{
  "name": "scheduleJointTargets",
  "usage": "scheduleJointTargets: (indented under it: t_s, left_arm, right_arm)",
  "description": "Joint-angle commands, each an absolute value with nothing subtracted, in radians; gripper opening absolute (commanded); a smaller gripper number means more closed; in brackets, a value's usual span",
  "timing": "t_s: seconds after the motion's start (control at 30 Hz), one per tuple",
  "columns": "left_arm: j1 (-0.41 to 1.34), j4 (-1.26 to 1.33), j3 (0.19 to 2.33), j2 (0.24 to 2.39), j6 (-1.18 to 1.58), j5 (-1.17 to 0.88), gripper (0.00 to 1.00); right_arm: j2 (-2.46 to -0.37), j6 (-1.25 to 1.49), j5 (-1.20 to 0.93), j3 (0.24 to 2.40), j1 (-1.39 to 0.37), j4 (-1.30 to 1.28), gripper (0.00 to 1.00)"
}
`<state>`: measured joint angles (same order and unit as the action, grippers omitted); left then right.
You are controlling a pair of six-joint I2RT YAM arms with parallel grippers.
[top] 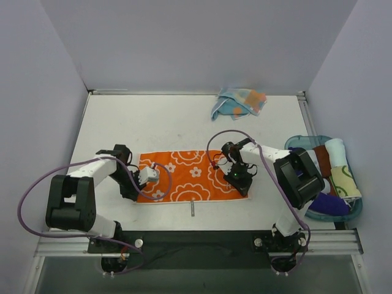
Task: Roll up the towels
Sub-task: Flatten the towel
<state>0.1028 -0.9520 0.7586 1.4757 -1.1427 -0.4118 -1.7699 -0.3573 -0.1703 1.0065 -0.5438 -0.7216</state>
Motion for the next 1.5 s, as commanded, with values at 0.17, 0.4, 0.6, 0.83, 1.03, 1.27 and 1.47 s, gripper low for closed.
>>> scheduleJointTargets:
  t_s: [0.17,0.4,0.6,0.83,1.03,1.27,1.47]
  left_arm:
    - [0.092,-0.857,0.712,1.523,-1.143,-0.241,0.08]
    - [0.091,-0.952,0.802,1.482,-1.152,-0.303,0.12]
    - [0.074,-1.081,1.057,1.483,-1.109,-0.515,0.38]
    - [0.005,-1.042,1.291,1.638,-0.973,-0.649,0.62]
    - [-0.052,-0.918,1.439,1.808,-0.741,-0.634,0.39]
    - [-0.046,-0.781,1.457,1.897,-0.652,-0.525,0.33]
    - [-0.032,-0.741,1.454,1.951,-0.635,-0.491,0.33]
  right_arm:
    - [-1.767,-0.354,-0.052,0.954,-0.563,-0.732,0.15]
    - [-1.694,-0.330,-0.124,1.027,-0.586,-0.782,0.36]
    - [-1.655,-0.327,-0.250,1.245,-0.470,-0.830,0.72]
    - [-1.813,-0.348,-0.262,1.512,-0.250,-0.850,0.97]
    - [-1.989,-0.302,-0.224,1.672,-0.204,-0.850,0.59]
    - [-2.108,-0.285,-0.224,1.740,-0.210,-0.845,0.51]
    - [-2.164,-0.281,-0.218,1.756,-0.212,-0.830,0.51]
